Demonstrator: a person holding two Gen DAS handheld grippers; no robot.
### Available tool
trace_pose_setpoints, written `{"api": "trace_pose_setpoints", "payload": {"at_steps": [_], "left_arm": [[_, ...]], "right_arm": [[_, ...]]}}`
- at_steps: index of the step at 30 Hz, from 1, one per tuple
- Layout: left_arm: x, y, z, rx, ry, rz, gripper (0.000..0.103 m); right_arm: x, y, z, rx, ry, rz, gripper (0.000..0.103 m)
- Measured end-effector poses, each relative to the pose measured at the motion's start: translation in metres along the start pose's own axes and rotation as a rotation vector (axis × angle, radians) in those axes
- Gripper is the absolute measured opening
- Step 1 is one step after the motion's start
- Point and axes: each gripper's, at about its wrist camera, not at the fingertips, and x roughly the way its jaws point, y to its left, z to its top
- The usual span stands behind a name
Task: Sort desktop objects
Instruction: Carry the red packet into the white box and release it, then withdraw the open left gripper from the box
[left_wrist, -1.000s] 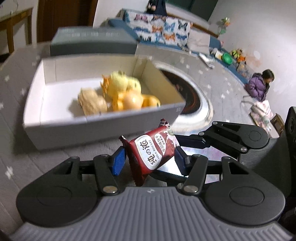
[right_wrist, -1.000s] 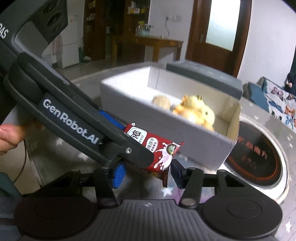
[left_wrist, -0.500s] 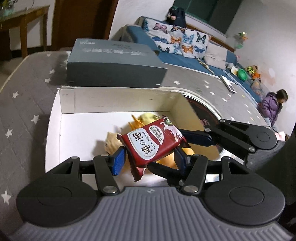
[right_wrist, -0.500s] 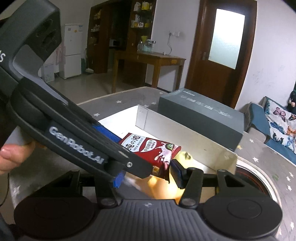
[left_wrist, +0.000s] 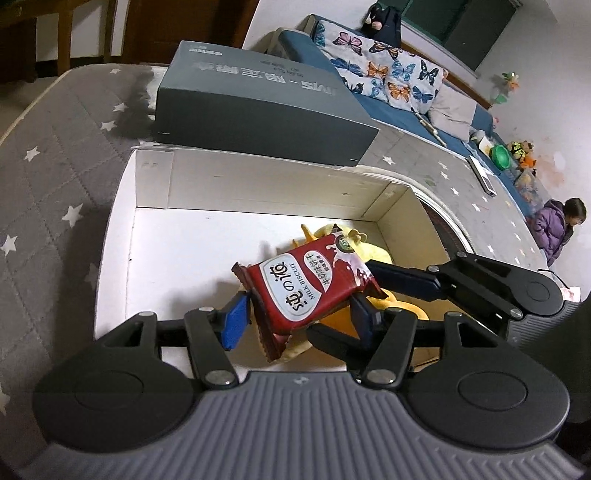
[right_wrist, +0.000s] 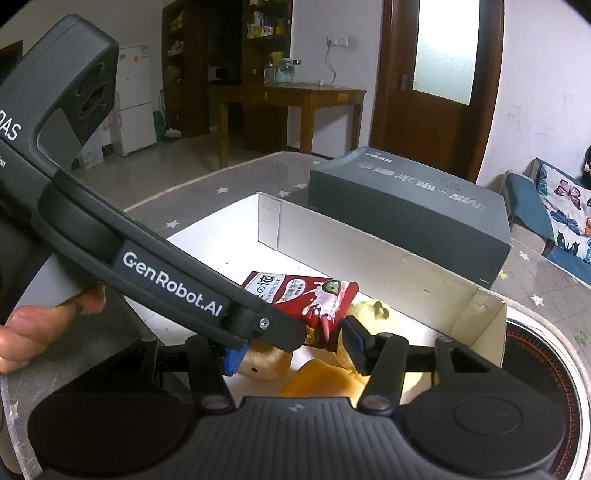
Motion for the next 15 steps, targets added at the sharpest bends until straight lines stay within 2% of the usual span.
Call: {"api": "trace_pose_setpoints", "payload": {"at_steps": [3,5,9,12,15], "left_arm": [[-0.004,0.001,0.000,0.004,-0.011,0.018,0.060],[-0.008,0.000,-0.001,0.006,-0.024,0.032,0.067],[-0.016,-0.004,-0.003,0.029,-0.050,0.064,0.068],[-0.022,-0.008,-0.003,0.040,-0.065,0.085,0.075],[-0.025,-0.012,-0.003,0.059,-0.082,0.111,0.076]], "right_arm": [[-0.004,0.000,0.000,0.012,-0.007,0.002,0.060],[-0.007,0.001,-0.001,0.016,-0.012,0.001,0.064],[-0.014,0.003,-0.002,0.019,-0.020,-0.009,0.072],[-0.020,0.005,-0.004,0.018,-0.021,-0.012,0.077],[-0.025,0.006,-0.005,0.019,-0.023,-0.017,0.082]]}}
